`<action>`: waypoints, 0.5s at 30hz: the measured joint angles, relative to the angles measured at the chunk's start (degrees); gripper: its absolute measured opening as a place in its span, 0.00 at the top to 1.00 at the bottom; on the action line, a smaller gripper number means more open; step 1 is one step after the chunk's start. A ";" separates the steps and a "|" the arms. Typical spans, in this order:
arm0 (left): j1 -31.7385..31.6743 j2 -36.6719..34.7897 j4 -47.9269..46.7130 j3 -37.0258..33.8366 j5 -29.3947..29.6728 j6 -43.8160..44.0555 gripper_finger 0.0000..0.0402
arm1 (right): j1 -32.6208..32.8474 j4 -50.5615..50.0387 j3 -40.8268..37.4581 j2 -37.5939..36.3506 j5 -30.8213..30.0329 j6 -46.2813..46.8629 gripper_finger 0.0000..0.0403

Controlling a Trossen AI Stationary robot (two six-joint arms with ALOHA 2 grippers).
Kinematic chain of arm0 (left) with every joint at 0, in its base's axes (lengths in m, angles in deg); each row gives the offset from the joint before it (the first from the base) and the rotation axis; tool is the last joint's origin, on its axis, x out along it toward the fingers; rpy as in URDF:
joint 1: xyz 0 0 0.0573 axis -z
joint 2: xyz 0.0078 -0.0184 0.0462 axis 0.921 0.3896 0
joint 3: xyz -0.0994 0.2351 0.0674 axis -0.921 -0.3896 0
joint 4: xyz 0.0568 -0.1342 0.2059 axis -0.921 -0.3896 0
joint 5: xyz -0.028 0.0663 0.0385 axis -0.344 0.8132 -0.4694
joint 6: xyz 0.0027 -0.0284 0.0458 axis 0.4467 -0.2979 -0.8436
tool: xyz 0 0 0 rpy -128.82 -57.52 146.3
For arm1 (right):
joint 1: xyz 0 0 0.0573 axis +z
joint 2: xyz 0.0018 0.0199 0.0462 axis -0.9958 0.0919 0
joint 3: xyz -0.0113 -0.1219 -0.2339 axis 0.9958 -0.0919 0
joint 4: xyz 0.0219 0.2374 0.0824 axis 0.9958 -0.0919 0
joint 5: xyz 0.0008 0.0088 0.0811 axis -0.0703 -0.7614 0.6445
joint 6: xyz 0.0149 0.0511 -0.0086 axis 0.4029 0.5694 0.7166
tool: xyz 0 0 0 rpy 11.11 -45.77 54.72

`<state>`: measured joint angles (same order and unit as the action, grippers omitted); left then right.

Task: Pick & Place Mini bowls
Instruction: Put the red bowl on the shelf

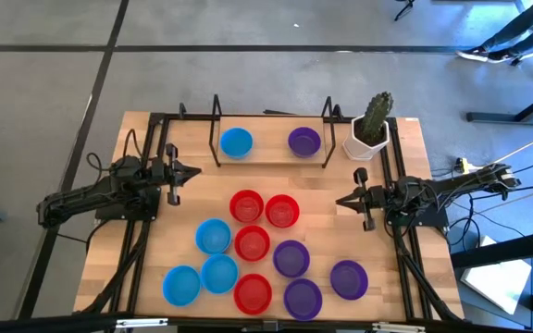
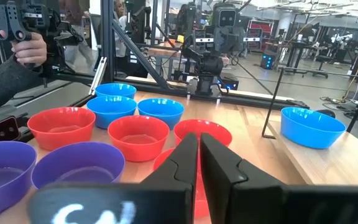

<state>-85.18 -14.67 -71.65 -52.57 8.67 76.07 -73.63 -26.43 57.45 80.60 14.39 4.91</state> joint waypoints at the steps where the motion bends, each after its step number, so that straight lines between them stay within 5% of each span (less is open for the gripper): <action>1: 0.00 0.00 0.02 0.00 0.00 -0.01 0.99 | 0.00 -0.01 0.02 0.00 0.00 0.00 0.95; 15: 0.00 0.00 -0.01 0.00 0.02 -2.23 1.00 | 0.01 -0.08 0.00 0.00 0.00 -0.12 0.98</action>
<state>-85.18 -14.67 -71.67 -52.57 8.69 73.83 -73.62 -26.51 57.45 80.60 14.39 4.80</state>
